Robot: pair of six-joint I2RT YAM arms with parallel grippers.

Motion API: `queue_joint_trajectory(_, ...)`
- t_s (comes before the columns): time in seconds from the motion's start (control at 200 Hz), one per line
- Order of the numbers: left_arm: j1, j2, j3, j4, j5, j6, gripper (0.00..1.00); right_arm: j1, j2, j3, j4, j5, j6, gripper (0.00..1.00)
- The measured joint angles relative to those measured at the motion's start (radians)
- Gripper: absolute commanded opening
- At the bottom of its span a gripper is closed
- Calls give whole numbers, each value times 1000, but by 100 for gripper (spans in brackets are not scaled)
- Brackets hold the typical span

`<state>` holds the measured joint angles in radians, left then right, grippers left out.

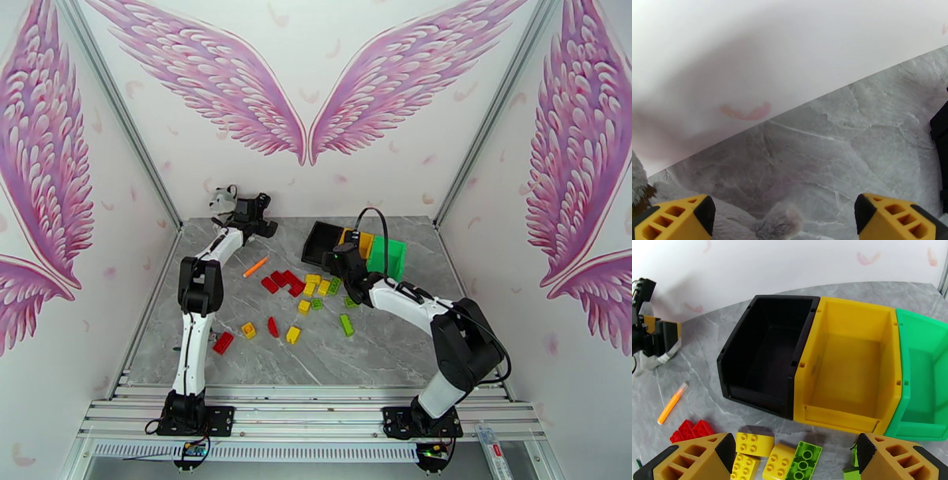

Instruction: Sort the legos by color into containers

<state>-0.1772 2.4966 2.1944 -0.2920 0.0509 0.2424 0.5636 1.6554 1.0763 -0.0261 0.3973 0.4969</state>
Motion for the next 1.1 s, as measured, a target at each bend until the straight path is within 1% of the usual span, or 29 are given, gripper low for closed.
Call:
queue_joint_trajectory(0.155,-1,0,16,-5,5,-17,99,54,-24,-19,-12,-1,-2,89)
queue_joint_trajectory(0.225,-2,-21,-14,4,4,-38,99,73,-28,-33,-15,-5,-2,89)
queue_joint_trajectory(0.345,-9,-140,-183,54,-24,-97,99,103,-30,-84,-28,-15,-5,88)
queue_joint_trajectory(0.45,-39,-311,-389,142,-99,-155,99,119,-30,-130,-50,-26,-3,86)
queue_joint_trajectory(0.555,-112,-480,-542,210,-188,-207,99,127,-47,-210,-53,-32,8,84)
queue_joint_trajectory(0.655,-224,-619,-640,265,-250,-263,99,127,-117,-332,-63,-31,30,82)
queue_joint_trajectory(0.72,-296,-699,-701,282,-270,-311,99,127,-175,-402,-69,-28,42,81)
queue_joint_trajectory(0.78,-347,-769,-764,299,-265,-369,99,127,-234,-456,-75,-25,55,80)
queue_joint_trajectory(0.865,-375,-859,-864,318,-257,-449,99,127,-309,-517,-79,-23,68,77)
queue_joint_trajectory(0.94,-392,-929,-961,325,-272,-502,99,127,-366,-572,-74,-24,78,76)
queue_joint_trajectory(1.025,-423,-992,-1065,332,-307,-545,99,127,-397,-614,-69,-38,79,74)
queue_joint_trajectory(1.1,-472,-1054,-1163,334,-332,-576,99,127,-402,-628,-63,-61,77,72)
